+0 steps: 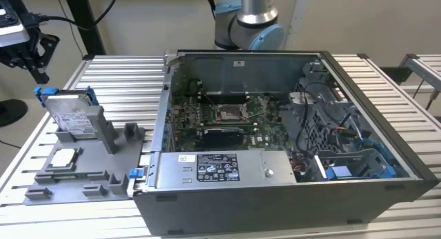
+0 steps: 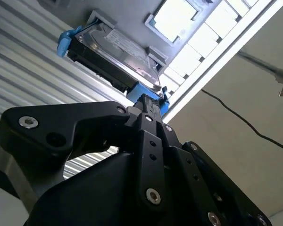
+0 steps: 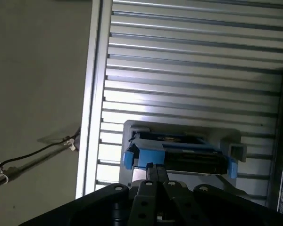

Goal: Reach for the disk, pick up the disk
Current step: 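Pick up the disk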

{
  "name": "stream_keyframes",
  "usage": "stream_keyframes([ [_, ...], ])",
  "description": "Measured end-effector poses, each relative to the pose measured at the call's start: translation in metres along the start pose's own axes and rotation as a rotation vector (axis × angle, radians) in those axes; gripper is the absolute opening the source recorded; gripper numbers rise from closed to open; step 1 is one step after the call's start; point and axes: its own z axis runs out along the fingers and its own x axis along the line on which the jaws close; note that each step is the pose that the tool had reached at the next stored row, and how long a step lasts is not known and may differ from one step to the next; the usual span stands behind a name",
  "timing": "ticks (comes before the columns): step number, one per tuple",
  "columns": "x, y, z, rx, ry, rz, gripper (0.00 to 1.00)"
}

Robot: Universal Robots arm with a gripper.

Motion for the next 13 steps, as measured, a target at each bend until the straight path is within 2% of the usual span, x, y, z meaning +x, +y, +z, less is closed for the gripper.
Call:
stream_keyframes([
  [13, 0.0000, 0.0000, 0.0000, 0.0003, 0.0090, -0.236, 0.00],
])
